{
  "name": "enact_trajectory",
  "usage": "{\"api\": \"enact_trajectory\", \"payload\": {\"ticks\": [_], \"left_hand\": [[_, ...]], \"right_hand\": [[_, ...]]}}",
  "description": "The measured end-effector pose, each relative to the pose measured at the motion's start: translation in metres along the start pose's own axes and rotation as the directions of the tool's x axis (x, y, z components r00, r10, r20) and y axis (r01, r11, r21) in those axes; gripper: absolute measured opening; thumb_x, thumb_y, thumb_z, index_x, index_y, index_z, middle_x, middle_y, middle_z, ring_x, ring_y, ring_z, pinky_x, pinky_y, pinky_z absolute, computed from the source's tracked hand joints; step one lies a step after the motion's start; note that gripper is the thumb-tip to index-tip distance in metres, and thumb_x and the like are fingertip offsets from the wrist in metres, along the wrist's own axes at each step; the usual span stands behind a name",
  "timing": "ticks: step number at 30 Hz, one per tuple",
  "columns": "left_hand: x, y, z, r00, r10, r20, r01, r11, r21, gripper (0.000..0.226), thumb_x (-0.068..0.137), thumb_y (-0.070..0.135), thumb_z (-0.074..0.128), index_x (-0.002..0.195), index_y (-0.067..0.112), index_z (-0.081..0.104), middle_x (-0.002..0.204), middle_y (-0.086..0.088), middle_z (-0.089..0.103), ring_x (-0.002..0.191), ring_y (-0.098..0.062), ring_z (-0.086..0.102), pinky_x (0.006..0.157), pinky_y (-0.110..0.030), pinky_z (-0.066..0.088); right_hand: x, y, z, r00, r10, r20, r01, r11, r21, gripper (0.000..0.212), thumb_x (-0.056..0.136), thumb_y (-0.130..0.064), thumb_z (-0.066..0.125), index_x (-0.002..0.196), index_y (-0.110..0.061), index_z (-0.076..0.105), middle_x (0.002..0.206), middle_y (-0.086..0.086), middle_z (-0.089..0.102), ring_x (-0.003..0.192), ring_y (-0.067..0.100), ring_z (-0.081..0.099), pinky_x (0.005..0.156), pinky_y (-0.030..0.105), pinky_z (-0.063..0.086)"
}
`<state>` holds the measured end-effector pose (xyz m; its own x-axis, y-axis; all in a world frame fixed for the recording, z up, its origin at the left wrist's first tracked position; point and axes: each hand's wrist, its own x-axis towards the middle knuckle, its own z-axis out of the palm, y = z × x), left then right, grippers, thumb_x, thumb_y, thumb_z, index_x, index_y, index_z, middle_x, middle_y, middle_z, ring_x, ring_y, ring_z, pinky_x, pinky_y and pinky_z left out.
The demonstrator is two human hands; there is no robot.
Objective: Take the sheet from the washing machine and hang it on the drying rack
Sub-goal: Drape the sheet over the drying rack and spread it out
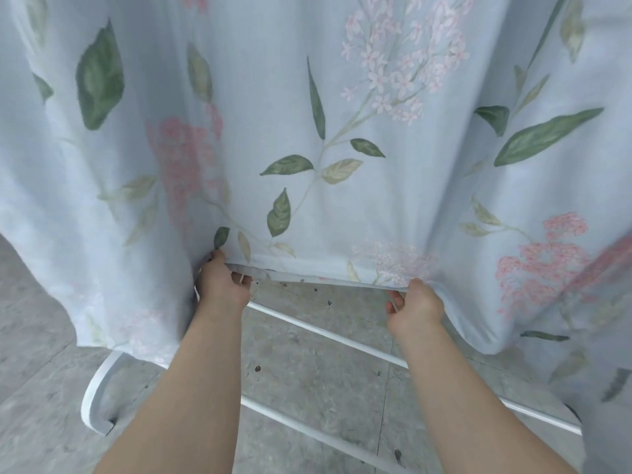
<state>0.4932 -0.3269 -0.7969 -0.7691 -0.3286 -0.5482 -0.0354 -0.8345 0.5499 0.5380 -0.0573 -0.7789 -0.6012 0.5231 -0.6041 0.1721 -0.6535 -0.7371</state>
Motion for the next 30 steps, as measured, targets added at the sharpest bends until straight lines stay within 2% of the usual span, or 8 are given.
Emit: {"api": "enact_trajectory", "payload": {"ticks": [4,12,16,20,22,24,27,30], "left_hand": [[0.0,-0.005,-0.001,1.0,-0.017,-0.013,0.016,0.998,-0.054,0.015,0.102,0.019,0.055,0.089,0.023,0.061,0.089,0.004,0.065,0.081,-0.016,0.063,0.098,-0.036,0.053],[0.01,-0.003,-0.005,0.999,-0.015,0.038,0.017,0.999,-0.051,0.021,0.103,0.012,0.051,0.087,0.022,0.06,0.088,0.004,0.066,0.08,-0.012,0.065,0.089,-0.031,0.055],[0.016,-0.006,-0.007,0.998,-0.028,0.06,0.024,0.998,0.055,0.018,0.104,0.016,0.052,0.09,0.023,0.061,0.089,0.005,0.068,0.079,-0.009,0.065,0.08,-0.027,0.055],[0.016,-0.014,-0.009,0.996,-0.037,0.079,0.032,0.997,0.064,0.01,0.104,0.018,0.053,0.109,0.021,0.062,0.094,0.006,0.069,0.079,-0.007,0.066,0.07,-0.024,0.055],[0.015,-0.019,-0.012,0.995,-0.037,0.092,0.03,0.996,0.078,0.019,0.104,0.02,0.054,0.121,0.02,0.062,0.097,0.006,0.071,0.083,-0.008,0.068,0.075,-0.025,0.056],[0.013,-0.021,-0.014,0.993,-0.045,0.109,0.036,0.996,0.087,0.022,0.104,0.021,0.054,0.124,0.019,0.064,0.098,0.006,0.073,0.088,-0.01,0.069,0.085,-0.028,0.056],[0.011,-0.025,-0.016,0.99,-0.069,0.126,0.055,0.992,0.112,0.02,0.103,0.018,0.055,0.119,0.017,0.067,0.093,0.006,0.075,0.086,-0.011,0.07,0.082,-0.027,0.057],[0.008,-0.027,-0.016,0.989,-0.08,0.126,0.063,0.989,0.134,0.014,0.103,0.015,0.055,0.104,0.018,0.068,0.084,0.006,0.075,0.078,-0.011,0.069,0.074,-0.025,0.057]], "right_hand": [[-0.002,0.0,0.002,1.0,-0.015,-0.011,0.015,1.0,-0.01,0.033,0.102,-0.021,0.05,0.134,-0.018,0.056,0.127,0.003,0.063,0.093,0.016,0.065,0.077,0.032,0.045],[-0.001,0.006,0.008,1.0,0.006,-0.003,-0.006,0.999,0.034,0.03,0.1,-0.023,0.054,0.129,-0.016,0.059,0.117,0.002,0.064,0.087,0.014,0.064,0.068,0.029,0.047],[0.001,0.004,0.005,1.0,-0.025,0.004,0.025,0.997,0.072,0.031,0.101,-0.027,0.055,0.13,-0.016,0.058,0.113,0.002,0.065,0.086,0.013,0.064,0.075,0.031,0.048],[-0.023,0.033,-0.013,0.937,-0.002,0.35,-0.02,0.998,0.059,0.072,0.089,-0.049,0.07,0.148,-0.022,0.041,0.136,-0.002,0.06,0.117,0.013,0.061,0.106,0.036,0.042],[-0.034,0.063,-0.019,0.87,0.062,0.489,-0.043,0.998,-0.049,0.101,0.079,-0.035,0.079,0.159,-0.031,0.018,0.145,-0.002,0.056,0.131,0.015,0.054,0.115,0.043,0.037],[-0.041,0.089,-0.012,0.825,0.172,0.538,-0.105,0.983,-0.153,0.111,0.077,-0.024,0.08,0.161,-0.032,0.008,0.15,0.0,0.051,0.138,0.017,0.047,0.119,0.047,0.032],[-0.05,0.105,0.021,0.766,0.252,0.591,-0.108,0.957,-0.268,0.082,0.077,-0.032,0.081,0.15,-0.029,0.042,0.141,-0.009,0.06,0.14,0.014,0.045,0.12,0.048,0.03],[-0.058,0.1,0.063,0.79,0.241,0.564,-0.111,0.96,-0.256,0.055,0.079,-0.035,0.082,0.13,-0.028,0.063,0.126,-0.009,0.071,0.124,0.013,0.059,0.11,0.042,0.039]]}}
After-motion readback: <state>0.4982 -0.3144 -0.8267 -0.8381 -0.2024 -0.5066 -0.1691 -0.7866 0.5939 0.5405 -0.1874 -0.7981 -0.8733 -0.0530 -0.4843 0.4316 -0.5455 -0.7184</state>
